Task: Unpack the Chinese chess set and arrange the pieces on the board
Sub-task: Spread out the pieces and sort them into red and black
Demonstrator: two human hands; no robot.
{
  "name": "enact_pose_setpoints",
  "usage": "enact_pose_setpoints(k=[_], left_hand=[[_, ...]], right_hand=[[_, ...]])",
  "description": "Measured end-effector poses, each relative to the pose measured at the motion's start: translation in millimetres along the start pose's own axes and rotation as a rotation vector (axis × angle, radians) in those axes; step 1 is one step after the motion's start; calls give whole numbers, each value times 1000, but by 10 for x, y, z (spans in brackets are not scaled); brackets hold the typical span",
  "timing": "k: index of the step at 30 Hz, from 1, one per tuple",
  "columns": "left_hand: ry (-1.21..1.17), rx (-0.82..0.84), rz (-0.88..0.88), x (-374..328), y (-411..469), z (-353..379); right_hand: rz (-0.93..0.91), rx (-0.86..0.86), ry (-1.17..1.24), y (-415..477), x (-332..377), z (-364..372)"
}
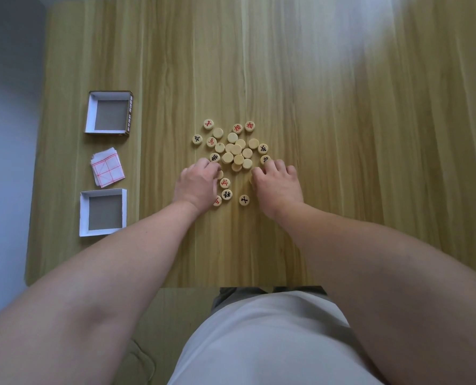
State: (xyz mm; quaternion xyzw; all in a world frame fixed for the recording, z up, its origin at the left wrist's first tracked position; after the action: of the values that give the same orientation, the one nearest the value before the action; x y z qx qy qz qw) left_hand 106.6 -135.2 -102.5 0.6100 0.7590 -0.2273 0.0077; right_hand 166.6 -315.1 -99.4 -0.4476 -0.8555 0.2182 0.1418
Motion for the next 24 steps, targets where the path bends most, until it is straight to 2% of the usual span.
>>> enact_pose_setpoints(k=[10,24], left_hand=[[7,74,-47,9,47,10],[-111,54,-166,52,143,-9]], right_hand=[[-82,12,-8,22,56,-14],[67,-7,75,75,-71,-6]])
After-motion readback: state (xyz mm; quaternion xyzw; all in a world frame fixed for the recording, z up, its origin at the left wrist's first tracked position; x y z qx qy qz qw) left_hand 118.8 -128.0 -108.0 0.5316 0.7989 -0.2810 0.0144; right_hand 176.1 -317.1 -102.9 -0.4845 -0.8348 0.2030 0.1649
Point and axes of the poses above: each hand's wrist, its own y-axis towards the middle knuckle, its own z-axis out of the palm, x = y × z, the point moved 2 cm from there along y, towards the middle knuckle, and after that the axes turned 9 degrees about x, right-handed, at the moved point
